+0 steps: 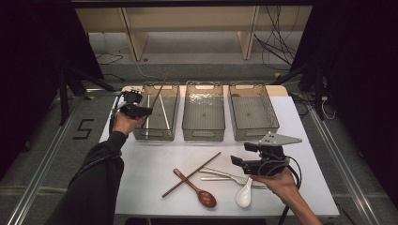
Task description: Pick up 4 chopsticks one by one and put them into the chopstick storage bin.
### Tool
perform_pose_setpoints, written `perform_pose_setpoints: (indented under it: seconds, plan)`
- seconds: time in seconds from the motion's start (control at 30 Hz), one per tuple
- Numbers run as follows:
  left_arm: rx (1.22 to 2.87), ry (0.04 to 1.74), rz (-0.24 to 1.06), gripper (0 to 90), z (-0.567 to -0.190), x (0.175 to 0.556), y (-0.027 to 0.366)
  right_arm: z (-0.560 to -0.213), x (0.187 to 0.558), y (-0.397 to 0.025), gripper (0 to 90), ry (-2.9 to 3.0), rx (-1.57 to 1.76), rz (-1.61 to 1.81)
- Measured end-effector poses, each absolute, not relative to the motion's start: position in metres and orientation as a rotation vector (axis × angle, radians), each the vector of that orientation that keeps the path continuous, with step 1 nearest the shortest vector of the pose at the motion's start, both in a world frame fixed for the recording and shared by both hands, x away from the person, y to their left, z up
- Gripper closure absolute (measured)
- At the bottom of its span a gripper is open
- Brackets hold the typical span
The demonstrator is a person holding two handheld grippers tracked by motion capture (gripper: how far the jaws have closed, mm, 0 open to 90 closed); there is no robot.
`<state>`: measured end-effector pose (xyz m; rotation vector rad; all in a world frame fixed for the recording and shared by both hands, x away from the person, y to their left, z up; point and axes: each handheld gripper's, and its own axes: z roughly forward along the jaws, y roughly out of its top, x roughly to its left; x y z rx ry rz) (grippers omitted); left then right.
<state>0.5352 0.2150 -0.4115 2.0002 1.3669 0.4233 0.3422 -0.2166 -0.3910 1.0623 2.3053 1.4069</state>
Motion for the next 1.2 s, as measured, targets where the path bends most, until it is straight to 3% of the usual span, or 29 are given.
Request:
perform_pose_setpoints:
  seconds: [0.07,0.43,0.63,1.2]
  plan:
    - [1.999,1.371,0.43,66.3,-0.411,0.535,0.215,-0.391,0.342,-0.217,27.4,2.305,1.063,1.407]
    - [1.995,1.207,0.366,35.0,-0.378,0.492,0.192,-0.391,0.343,-0.217,27.4,2.303,1.067,1.407]
    - [2.001,1.112,0.346,29.1,-0.369,0.457,0.181,-0.391,0.342,-0.217,27.4,2.295,1.073,1.411]
    - [2.111,1.018,0.227,19.9,-0.382,0.412,0.152,-0.386,0.34,-0.22,27.4,2.244,1.074,1.437]
